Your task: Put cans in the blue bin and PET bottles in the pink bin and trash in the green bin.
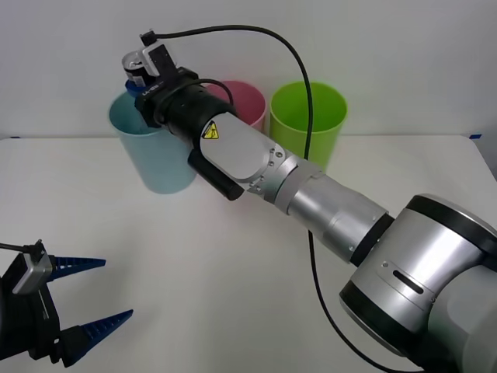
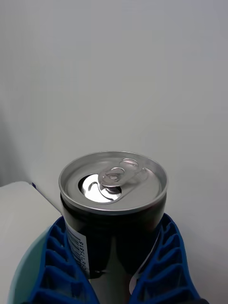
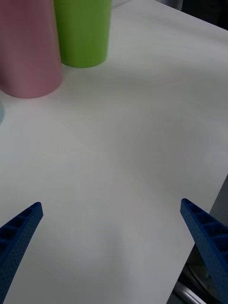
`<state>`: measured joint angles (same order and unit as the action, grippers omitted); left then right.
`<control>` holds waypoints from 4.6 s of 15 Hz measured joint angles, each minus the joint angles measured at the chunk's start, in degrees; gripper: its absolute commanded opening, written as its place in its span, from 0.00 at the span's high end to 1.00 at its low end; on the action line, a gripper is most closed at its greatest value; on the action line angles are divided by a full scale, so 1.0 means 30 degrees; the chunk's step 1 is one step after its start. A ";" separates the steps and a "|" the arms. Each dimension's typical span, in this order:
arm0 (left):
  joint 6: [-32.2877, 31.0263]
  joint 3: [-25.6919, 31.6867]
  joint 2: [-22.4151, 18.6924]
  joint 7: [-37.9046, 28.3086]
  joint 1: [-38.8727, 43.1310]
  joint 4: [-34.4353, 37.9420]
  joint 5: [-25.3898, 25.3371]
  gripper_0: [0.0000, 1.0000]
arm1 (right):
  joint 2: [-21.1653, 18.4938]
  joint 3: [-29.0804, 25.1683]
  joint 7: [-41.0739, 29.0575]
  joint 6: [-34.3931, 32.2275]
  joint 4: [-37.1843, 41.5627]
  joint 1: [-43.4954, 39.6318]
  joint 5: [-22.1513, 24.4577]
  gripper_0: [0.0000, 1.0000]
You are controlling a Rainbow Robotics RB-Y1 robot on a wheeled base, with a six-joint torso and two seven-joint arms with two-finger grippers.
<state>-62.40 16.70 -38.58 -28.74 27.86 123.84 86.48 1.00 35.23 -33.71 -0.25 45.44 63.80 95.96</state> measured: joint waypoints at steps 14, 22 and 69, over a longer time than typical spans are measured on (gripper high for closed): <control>0.0000 0.0000 0.0000 0.0000 0.0000 0.0000 0.0000 0.00 | 0.0000 0.0063 -0.0033 0.0001 0.0020 -0.0023 -0.0200 0.00; 0.0000 0.0000 0.0000 -0.0001 0.0000 0.0000 0.0000 0.00 | 0.0000 0.0063 -0.0101 0.0020 0.0153 -0.0001 -0.0377 0.00; 0.0000 0.0000 0.0000 0.0000 0.0000 0.0000 0.0003 0.00 | -1.0478 -0.7518 0.2610 -1.8371 1.9702 -1.7236 -0.4847 0.00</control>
<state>-62.40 16.70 -38.58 -28.74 27.86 123.84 86.49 -30.43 12.67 -25.88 -55.36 104.54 12.09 81.42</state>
